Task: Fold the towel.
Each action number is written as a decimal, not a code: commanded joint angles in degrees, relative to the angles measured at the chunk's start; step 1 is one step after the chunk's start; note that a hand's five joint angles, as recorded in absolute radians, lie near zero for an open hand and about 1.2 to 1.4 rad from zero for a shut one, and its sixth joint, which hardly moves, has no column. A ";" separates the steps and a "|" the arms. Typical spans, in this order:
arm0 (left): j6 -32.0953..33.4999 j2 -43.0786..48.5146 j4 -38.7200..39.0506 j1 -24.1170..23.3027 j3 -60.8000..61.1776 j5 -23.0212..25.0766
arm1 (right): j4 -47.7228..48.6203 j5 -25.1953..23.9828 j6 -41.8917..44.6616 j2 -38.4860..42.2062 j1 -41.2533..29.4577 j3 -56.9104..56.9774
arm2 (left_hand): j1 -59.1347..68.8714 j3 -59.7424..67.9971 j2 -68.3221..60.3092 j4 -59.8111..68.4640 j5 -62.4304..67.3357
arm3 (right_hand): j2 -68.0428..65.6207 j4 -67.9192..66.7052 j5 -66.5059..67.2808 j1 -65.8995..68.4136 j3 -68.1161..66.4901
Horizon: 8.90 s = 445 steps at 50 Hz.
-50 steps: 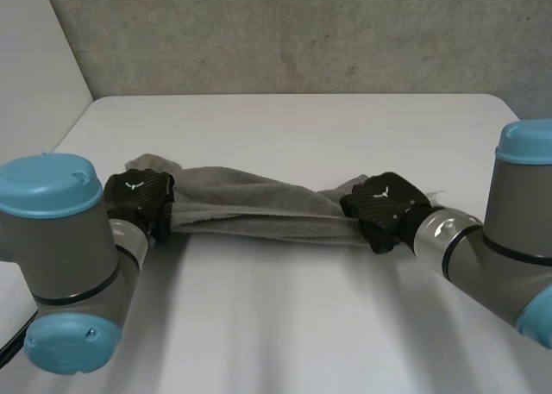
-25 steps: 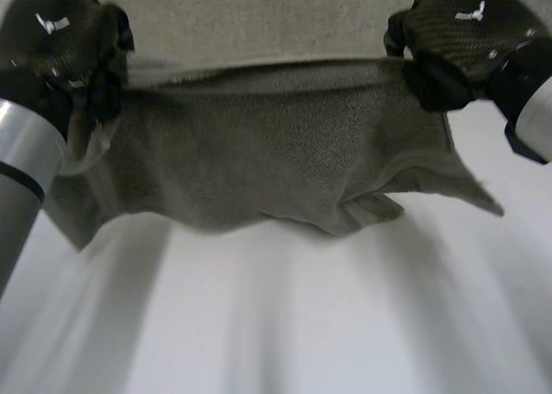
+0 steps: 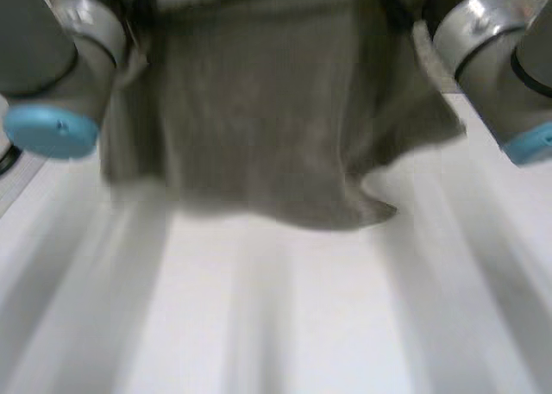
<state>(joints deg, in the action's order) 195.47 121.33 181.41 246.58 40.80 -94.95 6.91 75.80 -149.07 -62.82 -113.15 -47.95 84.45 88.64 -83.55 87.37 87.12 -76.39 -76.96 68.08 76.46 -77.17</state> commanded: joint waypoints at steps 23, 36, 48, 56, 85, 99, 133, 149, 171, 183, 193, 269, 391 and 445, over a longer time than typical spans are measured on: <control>-10.66 -14.09 15.53 4.61 52.42 6.00 | -13.59 -4.79 1.68 -3.01 -0.40 -34.73 | -4.45 -8.64 3.55 -7.37 -17.12 | -3.61 -3.04 1.92 3.54 -2.83; -0.71 -19.81 25.21 4.44 66.69 6.45 | -6.40 -4.18 0.89 -3.01 0.04 -43.63 | -4.45 -8.64 3.55 -7.37 -17.12 | 25.69 26.26 -27.38 -25.76 26.47; -0.44 -20.35 26.27 5.32 66.60 6.36 | 2.93 1.98 -8.43 -9.52 1.44 -48.29 | -4.45 -8.64 3.55 -7.37 -17.12 | 51.17 51.73 -52.86 -51.23 51.94; -0.71 -20.08 26.27 9.62 66.16 6.36 | 0.91 0.05 -10.45 -7.50 9.62 -47.68 | -4.45 -8.64 3.55 -7.37 -17.12 | 50.67 51.23 -52.35 -50.73 51.44; -0.62 -18.76 26.36 9.71 66.60 6.45 | -4.28 -9.89 1.86 7.36 14.28 -41.61 | -4.45 -8.64 3.55 -7.37 -17.12 | 51.34 51.90 -53.03 -51.41 52.11; -0.62 -18.76 26.36 9.71 66.69 6.45 | -3.83 -9.89 -0.34 7.27 13.49 -40.12 | -4.45 -8.64 3.55 -7.37 -17.12 | 50.00 50.56 -51.68 -50.06 50.77; -0.62 -17.97 26.36 9.62 66.69 6.45 | -3.05 -9.89 -0.52 11.14 11.29 -36.25 | -4.45 -8.64 3.55 -7.37 -17.12 | 43.45 44.01 -45.13 -43.51 44.22; -0.53 -17.97 26.36 9.54 66.69 6.45 | -2.25 -9.80 -2.98 11.40 9.35 -34.32 | -4.45 -8.64 3.55 -7.37 -17.12 | 42.09 42.65 -43.77 -42.15 42.86; -0.53 -17.53 26.36 9.54 66.52 6.45 | -3.04 -8.83 -2.80 12.81 8.65 -32.21 | -4.45 -8.64 3.55 -7.37 -17.12 | 42.08 42.64 -43.77 -42.15 42.85; -0.53 -17.62 26.36 9.54 66.69 6.45 | -10.59 -9.01 -2.98 8.85 8.48 -32.65 | -4.45 -8.64 3.55 -7.37 -17.12 | 56.05 56.61 -57.74 -56.11 56.82; -0.53 -17.62 26.36 9.36 66.69 6.45 | -12.01 -9.09 -3.07 9.20 8.13 -32.12 | -4.45 -8.64 3.55 -7.37 -17.12 | 56.89 57.46 -58.58 -56.96 57.67; -0.44 -17.09 26.36 9.01 66.78 6.45 | -0.76 -6.99 -8.87 11.40 6.81 -32.21 | -4.45 -8.64 3.55 -7.37 -17.12 | -3.61 -3.04 1.92 3.54 -2.83; 2.89 -9.71 16.08 -2.94 69.33 -2.08 | -4.71 -4.26 9.42 -6.27 20.52 -52.86 | -49.34 -53.53 48.44 -52.26 -62.01 | -3.61 -3.04 1.92 3.54 -2.83; 2.46 -2.50 7.11 -9.45 55.00 -3.40 | -4.45 -4.09 12.05 -4.77 20.60 -53.74 | -62.63 -66.82 61.73 -65.55 -75.30 | -3.61 -3.04 1.92 3.54 -2.83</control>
<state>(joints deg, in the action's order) 197.83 117.41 187.96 237.02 96.52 -98.46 2.47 71.64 -137.07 -67.85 -92.39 -101.62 27.20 26.66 -27.93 27.67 25.58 -74.41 -76.71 66.90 76.39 -76.49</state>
